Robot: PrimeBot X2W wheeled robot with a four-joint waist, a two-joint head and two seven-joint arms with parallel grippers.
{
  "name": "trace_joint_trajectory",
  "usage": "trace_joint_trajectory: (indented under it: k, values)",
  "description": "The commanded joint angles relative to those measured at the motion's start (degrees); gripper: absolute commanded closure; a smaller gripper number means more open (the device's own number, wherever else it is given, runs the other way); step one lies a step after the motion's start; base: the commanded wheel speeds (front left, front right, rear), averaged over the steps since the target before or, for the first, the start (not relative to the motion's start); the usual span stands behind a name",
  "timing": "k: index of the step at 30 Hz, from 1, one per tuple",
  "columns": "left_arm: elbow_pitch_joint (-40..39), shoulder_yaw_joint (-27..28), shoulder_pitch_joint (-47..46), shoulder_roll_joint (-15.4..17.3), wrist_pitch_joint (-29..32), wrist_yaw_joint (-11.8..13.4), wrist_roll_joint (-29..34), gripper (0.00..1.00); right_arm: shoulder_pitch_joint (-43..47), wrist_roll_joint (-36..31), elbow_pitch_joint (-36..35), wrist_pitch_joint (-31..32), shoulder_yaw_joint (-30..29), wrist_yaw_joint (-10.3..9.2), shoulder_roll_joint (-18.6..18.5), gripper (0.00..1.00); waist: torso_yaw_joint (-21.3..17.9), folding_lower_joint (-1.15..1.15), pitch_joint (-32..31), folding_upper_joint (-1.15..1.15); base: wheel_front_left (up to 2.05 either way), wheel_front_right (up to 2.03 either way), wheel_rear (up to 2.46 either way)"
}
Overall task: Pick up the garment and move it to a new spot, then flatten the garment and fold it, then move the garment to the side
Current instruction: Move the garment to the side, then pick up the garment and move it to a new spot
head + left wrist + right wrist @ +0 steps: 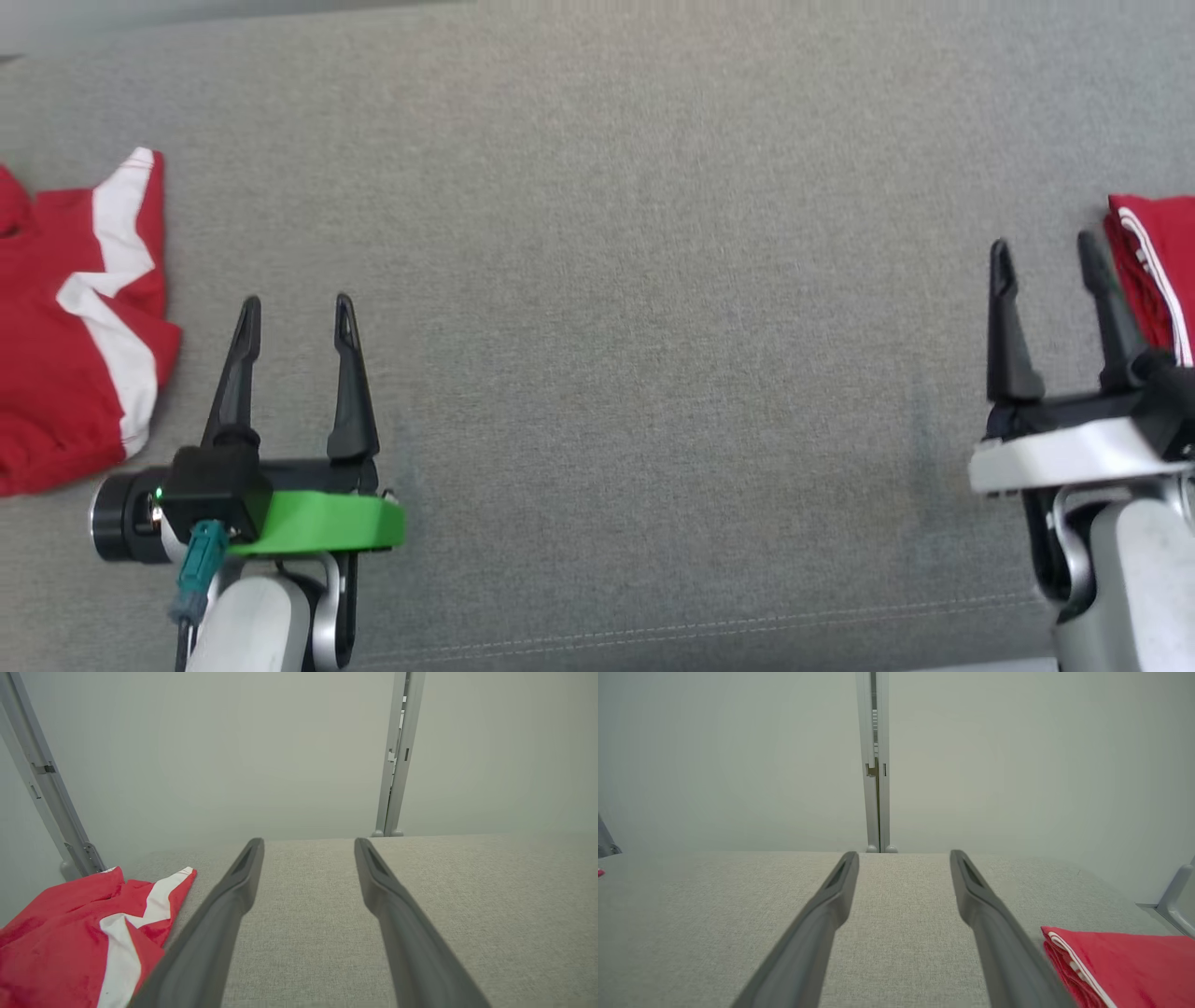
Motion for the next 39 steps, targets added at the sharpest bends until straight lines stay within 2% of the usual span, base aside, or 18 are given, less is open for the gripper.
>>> trace_joint_trajectory:
  k: [1,8,20,39]
  values:
    - [0.48,0.38,1.66,0.44,-0.2,0.29,-0.1,0.0,2.25,-1.06,-0.38,0.52,0.25,-0.09,0.54,0.0,2.56,0.01,-4.85,0.0,0.0,0.0,0.0]
    - [2.52,-0.01,6.12,1.34,-0.45,-0.26,0.21,0.0,9.69,-1.67,-1.06,2.79,2.01,-0.09,2.47,0.0,3.18,0.01,-10.16,0.0,0.0,0.0,0.0]
    - [5.87,-0.36,11.04,2.4,-0.42,-0.44,-0.53,0.0,18.12,-1.8,-3.41,6.18,2.11,-0.09,3.27,0.0,2.82,0.01,-16.13,0.0,0.0,0.0,0.0]
    - [6.49,-0.54,10.12,2.9,-0.23,0.3,-1.54,0.0,19.28,-0.03,-5.41,6.58,1.87,-0.09,3.41,0.0,2.98,0.01,-15.99,0.0,0.0,0.0,0.0]
